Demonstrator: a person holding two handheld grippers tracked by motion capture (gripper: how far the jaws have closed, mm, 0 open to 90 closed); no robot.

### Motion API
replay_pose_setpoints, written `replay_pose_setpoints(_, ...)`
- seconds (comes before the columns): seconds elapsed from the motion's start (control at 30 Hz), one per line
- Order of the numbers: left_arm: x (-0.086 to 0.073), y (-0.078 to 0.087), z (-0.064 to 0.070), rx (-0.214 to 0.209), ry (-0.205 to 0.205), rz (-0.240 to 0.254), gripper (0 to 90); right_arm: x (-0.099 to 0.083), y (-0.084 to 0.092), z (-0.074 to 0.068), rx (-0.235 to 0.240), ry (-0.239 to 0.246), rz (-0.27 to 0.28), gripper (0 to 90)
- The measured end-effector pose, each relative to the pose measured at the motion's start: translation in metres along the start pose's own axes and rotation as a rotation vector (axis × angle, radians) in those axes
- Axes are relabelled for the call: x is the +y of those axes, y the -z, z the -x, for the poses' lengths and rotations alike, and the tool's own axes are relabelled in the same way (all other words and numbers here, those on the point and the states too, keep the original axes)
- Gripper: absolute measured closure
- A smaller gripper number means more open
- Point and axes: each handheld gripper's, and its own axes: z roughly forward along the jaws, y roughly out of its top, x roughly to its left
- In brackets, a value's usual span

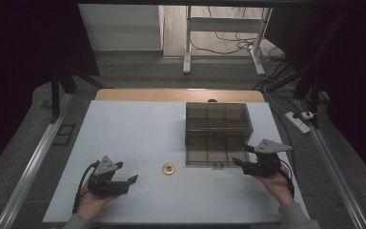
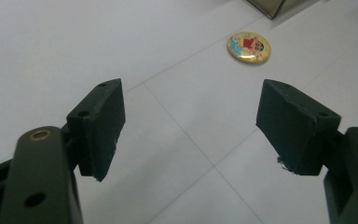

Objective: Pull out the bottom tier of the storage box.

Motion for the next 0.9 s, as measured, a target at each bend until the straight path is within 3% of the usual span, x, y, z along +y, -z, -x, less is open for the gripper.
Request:
replay_pose_setpoints(0.1,0.002,-0.001,0.001,0.009,0.009,0.006,24.8,0.003,-0.003,-0.004,0.016,0.01,-0.009,32.9)
replay_pose_setpoints(0.23,0.002,-0.004,0.004,0.008,-0.01,0.0,24.6,0.01,-0.009,-0.006,0.034,0.024,-0.021,32.6)
replay_pose_setpoints(0.43,0.002,-0.006,0.0,0.013,-0.005,0.002,24.2,0.027,-0.017,-0.012,0.063,0.041,-0.012,32.1)
replay_pose_setpoints(0.63,0.003,-0.007,-0.005,0.022,0.003,0.022,22.8,0.031,-0.024,-0.017,0.082,0.052,-0.043,32.0)
replay_pose_setpoints(0.9,0.005,-0.013,-0.006,0.011,-0.007,0.005,21.1,0.041,-0.039,-0.026,0.115,0.063,-0.092,32.1)
